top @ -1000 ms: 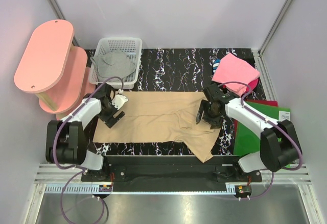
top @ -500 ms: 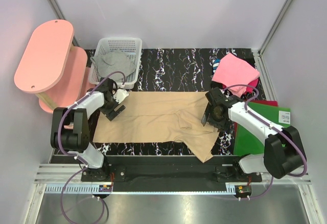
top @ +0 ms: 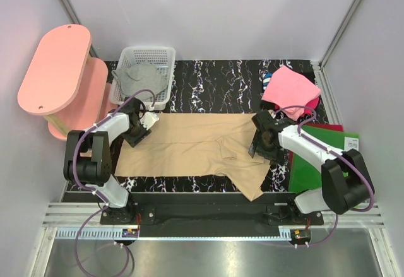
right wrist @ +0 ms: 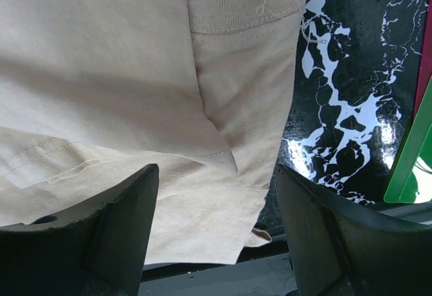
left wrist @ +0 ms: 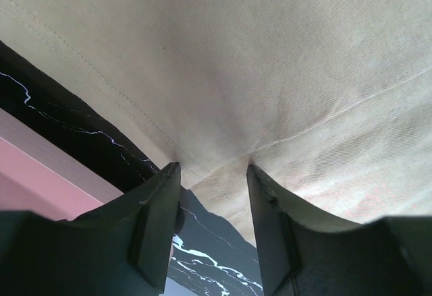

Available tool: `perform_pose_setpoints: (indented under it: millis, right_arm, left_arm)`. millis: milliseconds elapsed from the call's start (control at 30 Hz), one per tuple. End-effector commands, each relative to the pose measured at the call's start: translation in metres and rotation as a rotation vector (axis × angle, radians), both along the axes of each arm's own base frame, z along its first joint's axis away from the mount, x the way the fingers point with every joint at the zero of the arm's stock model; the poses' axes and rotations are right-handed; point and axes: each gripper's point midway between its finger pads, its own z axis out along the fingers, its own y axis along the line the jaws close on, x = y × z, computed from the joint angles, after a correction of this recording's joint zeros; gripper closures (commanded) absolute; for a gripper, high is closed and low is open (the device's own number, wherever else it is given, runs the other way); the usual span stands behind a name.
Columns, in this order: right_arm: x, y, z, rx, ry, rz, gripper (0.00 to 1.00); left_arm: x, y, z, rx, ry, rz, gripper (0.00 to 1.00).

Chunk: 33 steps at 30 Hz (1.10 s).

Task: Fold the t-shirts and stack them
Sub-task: Flatten out the tshirt

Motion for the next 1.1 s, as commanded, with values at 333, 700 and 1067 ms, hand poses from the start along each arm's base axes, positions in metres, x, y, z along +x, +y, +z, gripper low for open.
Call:
perform_pose_setpoints:
  millis: [333, 700, 1067]
  right_arm:
    - [-0.001, -0.002, -0.001, 0.002, -0.039, -0.008, 0.24]
    - [-0.008, 0.001, -0.007, 0.030, -0.025, -0.023, 0.24]
    - [-0.004, 0.007, -0.017, 0.052, -0.012, -0.021, 0.24]
  left_arm:
    - [0.014, 0.010, -0.012, 0.021, 0.041, 0.036, 0.64]
    - [0.012, 0.005, 0.003, -0.011, 0.032, 0.034, 1.00]
    - [0.005, 0.006, 0.012, -0.006, 0.010, 0.028, 0.66]
